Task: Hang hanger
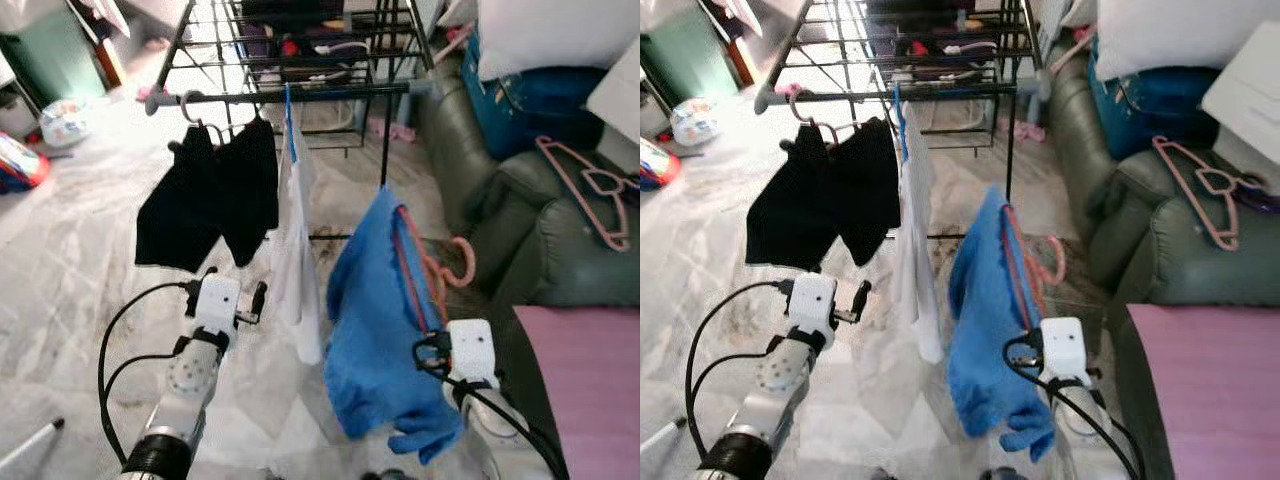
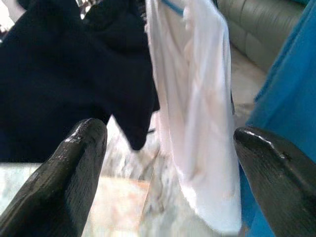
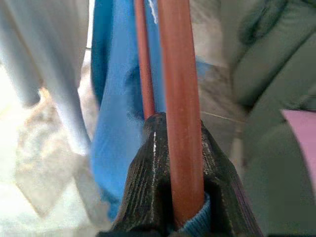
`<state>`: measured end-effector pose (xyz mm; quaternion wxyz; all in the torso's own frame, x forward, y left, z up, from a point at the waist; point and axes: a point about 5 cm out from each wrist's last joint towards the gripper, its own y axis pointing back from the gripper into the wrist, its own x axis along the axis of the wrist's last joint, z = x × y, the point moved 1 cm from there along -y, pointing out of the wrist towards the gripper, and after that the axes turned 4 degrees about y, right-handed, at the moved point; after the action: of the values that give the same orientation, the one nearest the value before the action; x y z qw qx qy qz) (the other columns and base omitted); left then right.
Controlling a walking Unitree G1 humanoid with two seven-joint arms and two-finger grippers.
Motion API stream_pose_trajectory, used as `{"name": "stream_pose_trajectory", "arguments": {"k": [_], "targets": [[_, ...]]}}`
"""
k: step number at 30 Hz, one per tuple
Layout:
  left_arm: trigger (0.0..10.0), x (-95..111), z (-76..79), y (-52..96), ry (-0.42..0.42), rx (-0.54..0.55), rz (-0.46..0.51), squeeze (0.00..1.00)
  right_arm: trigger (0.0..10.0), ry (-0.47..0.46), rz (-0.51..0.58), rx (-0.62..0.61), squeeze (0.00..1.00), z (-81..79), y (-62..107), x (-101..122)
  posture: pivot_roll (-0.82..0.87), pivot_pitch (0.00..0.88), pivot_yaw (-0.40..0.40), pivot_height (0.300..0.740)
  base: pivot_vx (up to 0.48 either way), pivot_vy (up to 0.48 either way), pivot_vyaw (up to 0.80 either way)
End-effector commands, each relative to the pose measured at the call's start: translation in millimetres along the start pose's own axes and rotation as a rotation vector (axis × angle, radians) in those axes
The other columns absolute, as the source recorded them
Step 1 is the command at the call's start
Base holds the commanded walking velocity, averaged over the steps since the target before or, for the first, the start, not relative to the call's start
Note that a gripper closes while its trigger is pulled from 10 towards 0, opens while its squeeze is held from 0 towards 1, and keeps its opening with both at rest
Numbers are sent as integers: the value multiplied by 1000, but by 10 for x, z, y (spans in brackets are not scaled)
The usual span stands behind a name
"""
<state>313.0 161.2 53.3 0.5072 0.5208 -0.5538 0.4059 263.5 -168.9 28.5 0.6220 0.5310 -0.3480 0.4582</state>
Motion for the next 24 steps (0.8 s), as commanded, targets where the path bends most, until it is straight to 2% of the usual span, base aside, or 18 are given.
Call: {"name": "stream_pose_trajectory", "arguments": {"k": [1,3,7,24], "targets": [[10000,-17,-75,8,-17,4,-12,0,10000,1,30,17,0,-59,-24,76,-15,119,41,740,0,0,0],[10000,-25,-72,8,-1,-3,-16,0,10000,-40,20,53,0,-79,-22,76,-14,121,40,740,0,0,0],[10000,-23,-61,-3,18,-7,-20,0,10000,-56,32,53,0,-65,-23,98,-10,122,35,740,0,0,0],[10000,-64,-67,62,21,-29,-22,0,10000,-71,43,81,0,-132,-24,112,7,136,35,740,0,467,0]]}}
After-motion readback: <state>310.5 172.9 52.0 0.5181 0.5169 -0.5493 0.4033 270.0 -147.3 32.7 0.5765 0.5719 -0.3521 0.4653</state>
